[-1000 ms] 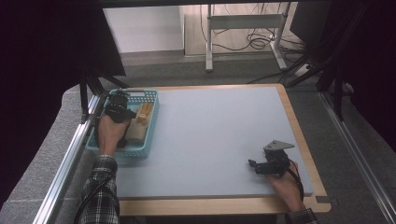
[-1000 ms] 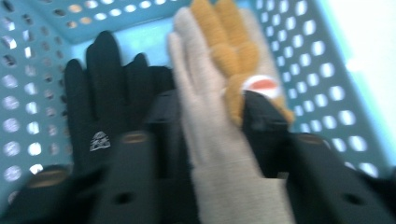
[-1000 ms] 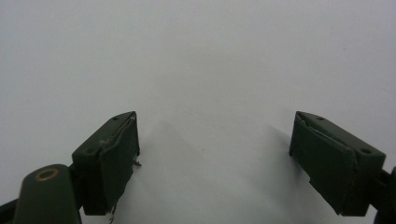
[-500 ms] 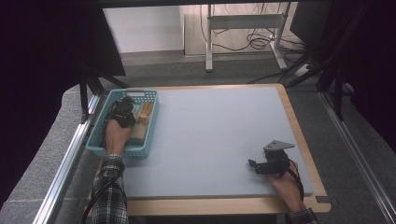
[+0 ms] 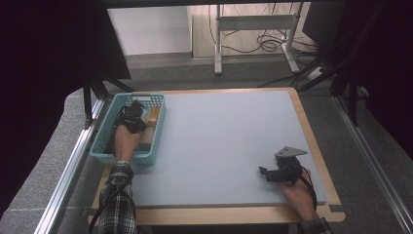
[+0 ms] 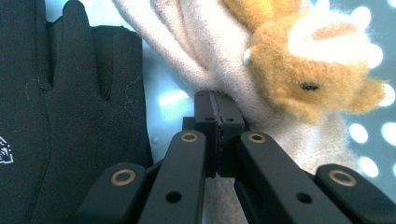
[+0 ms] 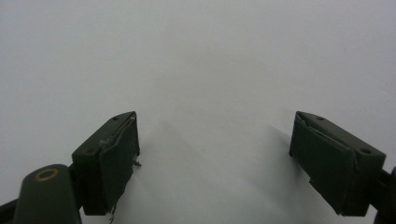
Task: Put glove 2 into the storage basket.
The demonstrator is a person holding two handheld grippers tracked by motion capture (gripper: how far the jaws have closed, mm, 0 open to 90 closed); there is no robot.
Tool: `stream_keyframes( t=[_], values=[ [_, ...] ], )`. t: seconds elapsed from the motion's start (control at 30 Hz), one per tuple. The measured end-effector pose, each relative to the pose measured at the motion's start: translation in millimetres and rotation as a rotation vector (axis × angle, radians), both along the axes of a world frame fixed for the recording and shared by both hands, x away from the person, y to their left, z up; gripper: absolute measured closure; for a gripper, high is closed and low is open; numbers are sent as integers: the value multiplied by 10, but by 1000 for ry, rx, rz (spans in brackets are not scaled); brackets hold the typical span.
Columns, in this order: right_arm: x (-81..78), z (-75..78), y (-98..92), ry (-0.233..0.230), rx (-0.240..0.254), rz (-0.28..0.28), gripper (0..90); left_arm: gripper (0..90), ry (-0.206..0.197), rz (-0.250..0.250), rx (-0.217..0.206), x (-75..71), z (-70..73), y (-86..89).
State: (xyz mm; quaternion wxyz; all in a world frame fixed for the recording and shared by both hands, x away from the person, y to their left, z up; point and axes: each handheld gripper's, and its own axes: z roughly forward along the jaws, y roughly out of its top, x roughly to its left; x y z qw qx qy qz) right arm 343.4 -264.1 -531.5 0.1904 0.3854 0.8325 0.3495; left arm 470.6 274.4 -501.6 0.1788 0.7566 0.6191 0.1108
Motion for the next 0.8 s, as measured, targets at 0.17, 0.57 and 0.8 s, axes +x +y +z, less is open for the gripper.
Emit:
stream_keyframes(
  t=[0.17,0.57,0.8],
  values=[
    [0,0,0,0,0,0,152,843,-15,-4,59,-9,30,-21],
    [0,0,0,0,0,0,152,635,-97,26,99,-100,174,67],
    [-1,0,2,-1,-1,-1,152,623,-124,29,62,-188,279,140]
  ],
)
